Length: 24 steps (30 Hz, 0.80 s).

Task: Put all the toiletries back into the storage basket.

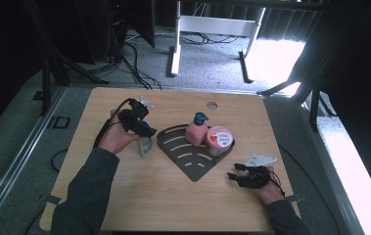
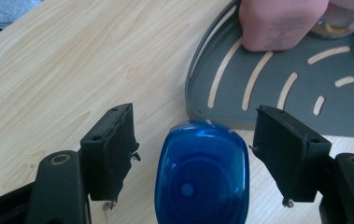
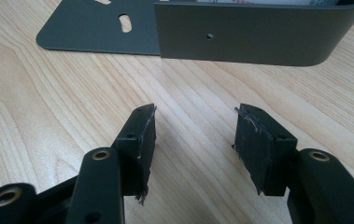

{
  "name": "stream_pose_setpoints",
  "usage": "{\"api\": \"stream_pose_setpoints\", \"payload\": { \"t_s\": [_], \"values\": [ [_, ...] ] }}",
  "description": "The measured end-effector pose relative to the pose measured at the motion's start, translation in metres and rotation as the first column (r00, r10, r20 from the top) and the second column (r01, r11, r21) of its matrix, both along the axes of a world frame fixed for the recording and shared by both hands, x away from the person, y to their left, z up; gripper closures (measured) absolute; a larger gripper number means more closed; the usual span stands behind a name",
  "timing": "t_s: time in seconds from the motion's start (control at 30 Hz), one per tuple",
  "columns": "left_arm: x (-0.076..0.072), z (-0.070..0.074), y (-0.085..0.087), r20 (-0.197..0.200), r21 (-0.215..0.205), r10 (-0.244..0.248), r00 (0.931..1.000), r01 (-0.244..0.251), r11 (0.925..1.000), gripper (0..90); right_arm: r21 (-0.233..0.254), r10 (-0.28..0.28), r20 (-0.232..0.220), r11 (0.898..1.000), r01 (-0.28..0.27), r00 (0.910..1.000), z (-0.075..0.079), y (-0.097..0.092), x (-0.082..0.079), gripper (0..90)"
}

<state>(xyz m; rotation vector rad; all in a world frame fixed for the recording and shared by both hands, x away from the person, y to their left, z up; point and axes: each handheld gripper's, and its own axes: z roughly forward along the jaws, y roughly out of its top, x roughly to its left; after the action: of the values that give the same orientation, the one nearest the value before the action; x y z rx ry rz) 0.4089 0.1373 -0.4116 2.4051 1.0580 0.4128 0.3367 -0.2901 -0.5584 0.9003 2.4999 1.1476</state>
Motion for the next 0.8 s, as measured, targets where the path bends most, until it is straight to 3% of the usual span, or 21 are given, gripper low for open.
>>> {"api": "stream_pose_setpoints", "payload": {
  "t_s": [0.17, 0.3, 0.8],
  "values": [
    [0.0, -0.001, 0.001, -0.014, 0.012, -0.005, 0.9999, 0.005, 0.9999, 32.2, -0.001, 0.0, 0.001, 1.0, 0.0, 1.0, 0.0, 0.0, 0.0, 47.5],
    [0.0, -0.005, 0.001, -0.028, 0.047, -0.03, 0.9992, 0.031, 0.9984, 37.1, 0.0, 0.0, 0.0, 1.0, 0.0, 1.0, 0.0, 0.0, 0.0, 47.5],
    [0.007, -0.015, -0.002, -0.1, 0.104, -0.045, 0.9939, 0.056, 0.993, 38.8, 0.0, 0.0, 0.0, 1.0, 0.0, 1.0, 0.0, 0.0, 0.0, 47.5]
  ]
}}
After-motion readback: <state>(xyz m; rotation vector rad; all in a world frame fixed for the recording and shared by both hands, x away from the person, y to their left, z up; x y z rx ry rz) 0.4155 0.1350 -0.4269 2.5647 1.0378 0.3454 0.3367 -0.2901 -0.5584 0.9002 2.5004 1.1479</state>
